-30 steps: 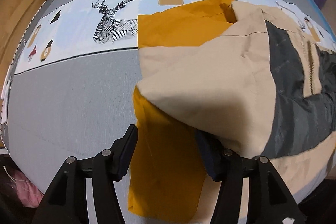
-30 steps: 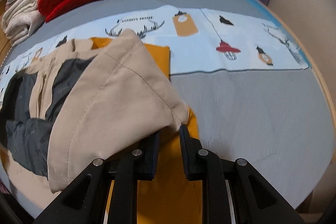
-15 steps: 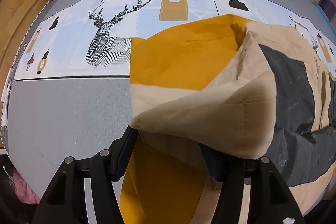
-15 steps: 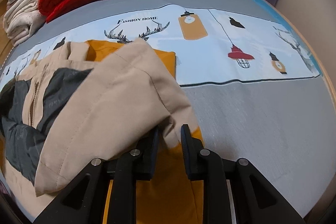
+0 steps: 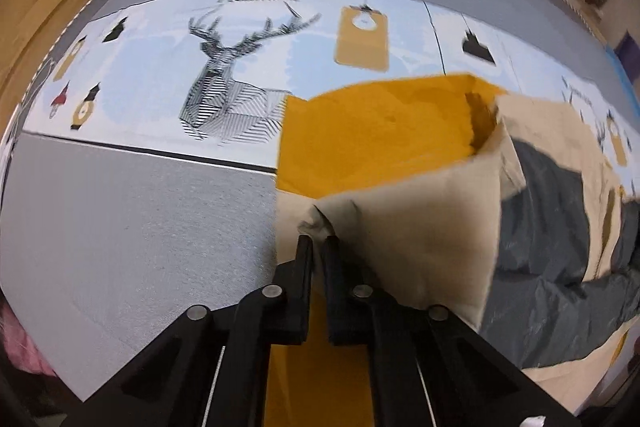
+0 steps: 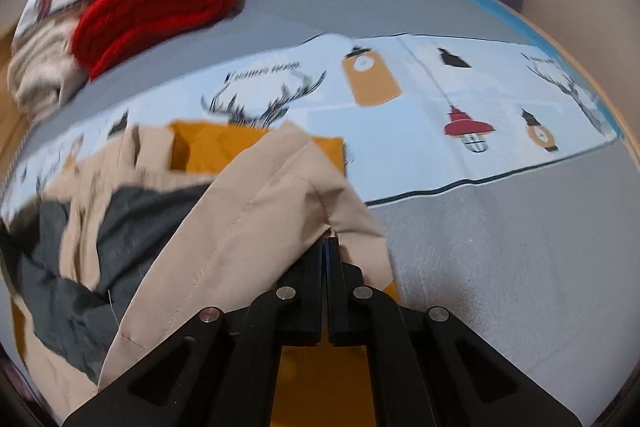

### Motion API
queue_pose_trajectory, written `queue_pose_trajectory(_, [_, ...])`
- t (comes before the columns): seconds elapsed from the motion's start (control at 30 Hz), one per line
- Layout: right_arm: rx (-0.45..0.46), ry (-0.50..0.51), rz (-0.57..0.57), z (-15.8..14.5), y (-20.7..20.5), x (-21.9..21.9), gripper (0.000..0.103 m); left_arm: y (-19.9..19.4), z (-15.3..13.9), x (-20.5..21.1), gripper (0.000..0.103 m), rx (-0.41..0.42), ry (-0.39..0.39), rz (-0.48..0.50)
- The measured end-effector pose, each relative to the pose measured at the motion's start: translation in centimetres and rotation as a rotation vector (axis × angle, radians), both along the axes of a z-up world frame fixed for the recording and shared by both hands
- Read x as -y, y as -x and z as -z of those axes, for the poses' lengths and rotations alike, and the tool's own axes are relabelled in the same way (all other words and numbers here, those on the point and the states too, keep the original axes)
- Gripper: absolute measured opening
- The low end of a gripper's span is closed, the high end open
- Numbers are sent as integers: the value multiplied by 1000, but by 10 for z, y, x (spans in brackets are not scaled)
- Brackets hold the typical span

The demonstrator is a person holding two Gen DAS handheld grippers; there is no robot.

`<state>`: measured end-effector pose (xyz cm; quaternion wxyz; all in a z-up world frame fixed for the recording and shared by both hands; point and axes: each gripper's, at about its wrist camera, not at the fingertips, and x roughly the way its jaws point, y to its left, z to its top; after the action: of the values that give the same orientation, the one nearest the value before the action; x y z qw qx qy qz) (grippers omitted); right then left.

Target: Fold large clothes

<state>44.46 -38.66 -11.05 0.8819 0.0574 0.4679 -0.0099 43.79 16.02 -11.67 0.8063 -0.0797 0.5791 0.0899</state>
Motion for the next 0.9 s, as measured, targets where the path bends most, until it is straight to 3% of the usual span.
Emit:
queue_pose_trajectory(0.17, [20,27,94,-6,1,13,1,6,-9,-16,4,36,40,-48])
queue_pose_trajectory(0.33, [-9,18,93,-6,2,17,4,14,-10,-24,5,12,31,-30])
queue_pose_trajectory(0.4, [-5,9,87,-9,5,17,4,19,-13,-27,9,11,28,-28])
queue_pose_trajectory(0.47, [4,-7,75,-15,9,14,4,25,-15,-27,21,9,27,-9])
queue_pose_trajectory(0.53, [9,-25,40,-19,14,9,5,31,-18,-21,29,-7,4,45])
queue_pose_trajectory(0.67, [-32,-31,-65,-18,25,-10,6,44,-19,-10,31,-28,-22,144])
queue_pose_trajectory(0.8, [-83,6,-199,-12,43,-34,6,60,-21,-11,31,-30,63,200])
queue_pose_trajectory(0.9, [-131,-18,-269,-4,56,-48,6,72,-23,-3,31,-28,109,296])
